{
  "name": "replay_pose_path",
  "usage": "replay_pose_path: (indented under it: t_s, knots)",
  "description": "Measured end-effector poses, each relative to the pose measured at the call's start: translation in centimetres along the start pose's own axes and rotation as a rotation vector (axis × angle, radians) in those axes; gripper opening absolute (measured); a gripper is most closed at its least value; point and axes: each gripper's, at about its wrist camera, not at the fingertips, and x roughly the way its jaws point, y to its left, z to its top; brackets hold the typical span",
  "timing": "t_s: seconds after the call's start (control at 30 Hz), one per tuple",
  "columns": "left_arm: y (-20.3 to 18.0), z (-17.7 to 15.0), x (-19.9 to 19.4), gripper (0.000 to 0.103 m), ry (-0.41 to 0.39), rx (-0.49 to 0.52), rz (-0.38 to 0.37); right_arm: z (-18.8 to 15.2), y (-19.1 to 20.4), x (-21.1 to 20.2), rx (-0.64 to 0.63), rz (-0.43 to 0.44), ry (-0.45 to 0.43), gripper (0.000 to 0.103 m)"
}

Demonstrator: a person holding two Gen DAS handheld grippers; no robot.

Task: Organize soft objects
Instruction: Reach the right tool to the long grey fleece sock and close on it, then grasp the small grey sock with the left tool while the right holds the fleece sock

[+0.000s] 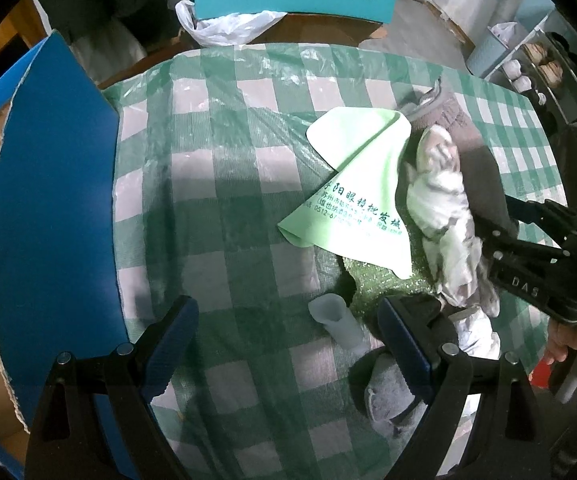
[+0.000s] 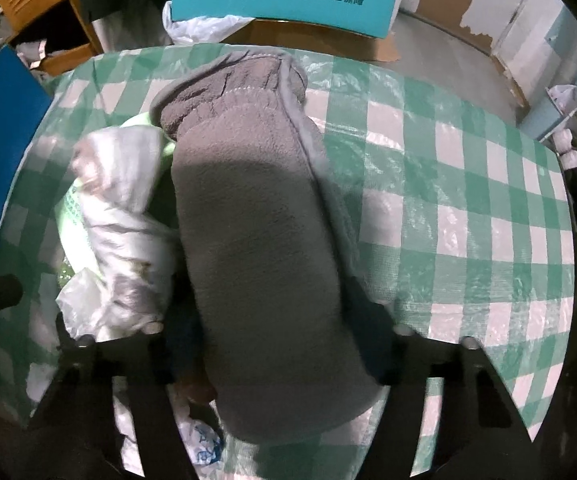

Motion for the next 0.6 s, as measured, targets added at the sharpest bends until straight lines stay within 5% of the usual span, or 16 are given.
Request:
replay_pose_path:
  t_s: [0.17, 0.6]
  knots:
    - [-0.3, 0.1, -0.3, 0.093, -0.007, 0.003, -0.008, 0.1, -0.8, -0.9, 0.031, 0.008, -0.019, 0.039]
    - [-1.4, -0.9, -1.7, 0.093, -0.027, 0.027, -0.039, -1.4, -2.1, -4.5, 0.110, 0.005, -0.073, 0.029]
